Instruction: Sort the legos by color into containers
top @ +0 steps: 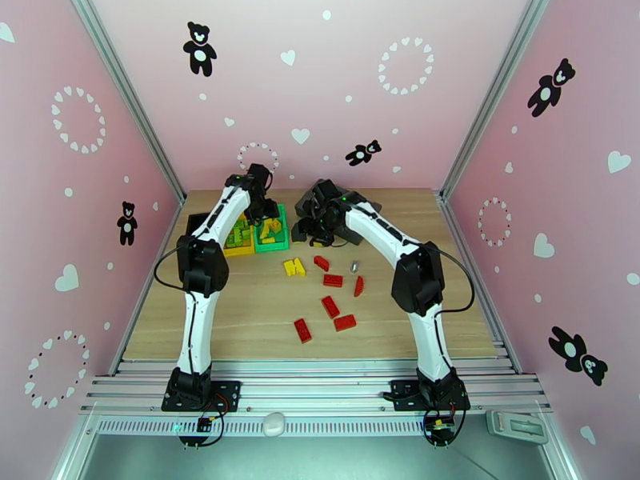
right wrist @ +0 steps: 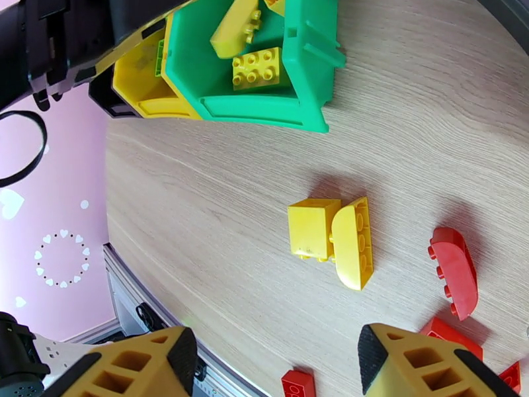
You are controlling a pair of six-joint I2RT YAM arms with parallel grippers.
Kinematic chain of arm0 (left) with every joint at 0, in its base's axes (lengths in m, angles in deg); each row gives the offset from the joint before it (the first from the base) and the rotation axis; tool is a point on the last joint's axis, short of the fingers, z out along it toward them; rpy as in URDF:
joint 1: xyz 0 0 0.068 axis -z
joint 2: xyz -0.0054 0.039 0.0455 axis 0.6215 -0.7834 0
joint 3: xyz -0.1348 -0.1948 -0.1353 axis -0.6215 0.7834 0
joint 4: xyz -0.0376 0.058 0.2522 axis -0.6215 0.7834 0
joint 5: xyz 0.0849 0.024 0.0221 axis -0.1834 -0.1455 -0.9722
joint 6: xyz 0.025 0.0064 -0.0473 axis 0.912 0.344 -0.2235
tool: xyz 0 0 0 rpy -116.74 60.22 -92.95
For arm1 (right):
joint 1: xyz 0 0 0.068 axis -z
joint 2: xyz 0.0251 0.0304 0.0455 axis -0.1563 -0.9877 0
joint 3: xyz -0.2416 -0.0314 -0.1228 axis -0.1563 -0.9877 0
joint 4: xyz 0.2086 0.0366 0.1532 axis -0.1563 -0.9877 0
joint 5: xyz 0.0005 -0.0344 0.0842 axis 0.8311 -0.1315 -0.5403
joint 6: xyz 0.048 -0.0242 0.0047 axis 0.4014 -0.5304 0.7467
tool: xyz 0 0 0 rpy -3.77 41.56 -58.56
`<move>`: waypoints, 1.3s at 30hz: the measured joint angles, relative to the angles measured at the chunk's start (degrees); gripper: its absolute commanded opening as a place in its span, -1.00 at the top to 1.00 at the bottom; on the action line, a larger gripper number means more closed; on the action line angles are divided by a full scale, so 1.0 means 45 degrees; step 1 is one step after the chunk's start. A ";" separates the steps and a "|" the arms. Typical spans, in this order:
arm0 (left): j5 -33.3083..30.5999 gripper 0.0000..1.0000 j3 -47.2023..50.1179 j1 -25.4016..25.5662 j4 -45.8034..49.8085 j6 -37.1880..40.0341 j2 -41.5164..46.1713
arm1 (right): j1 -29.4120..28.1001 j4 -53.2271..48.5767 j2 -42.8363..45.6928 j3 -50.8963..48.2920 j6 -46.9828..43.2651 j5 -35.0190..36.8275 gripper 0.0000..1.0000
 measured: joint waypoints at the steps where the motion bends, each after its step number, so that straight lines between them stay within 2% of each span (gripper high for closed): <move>1: 0.0005 -0.32 0.0257 0.0000 -0.0063 0.0000 0.0131 | 0.0000 0.0000 0.0015 -0.0131 0.0010 0.0044 -0.38; 7: -0.0092 -0.37 0.2759 0.0248 -0.0461 0.0005 0.1768 | 0.0000 -0.0078 0.0228 -0.1277 0.0005 0.0471 -0.36; 17: -0.0325 -0.44 0.6509 0.1982 -0.1467 -0.0680 0.4235 | 0.0000 -0.0102 0.1710 -0.3288 0.0015 0.1141 -0.36; 24: -0.0277 -0.50 0.8004 0.2589 -0.1846 -0.1656 0.4269 | -0.0010 0.0087 0.2754 -0.4682 0.0010 0.1375 -0.36; 39: 0.0107 -0.54 0.7927 0.3094 -0.2259 -0.2482 0.2798 | -0.0010 0.0345 0.4012 -0.6008 0.0049 0.1729 -0.36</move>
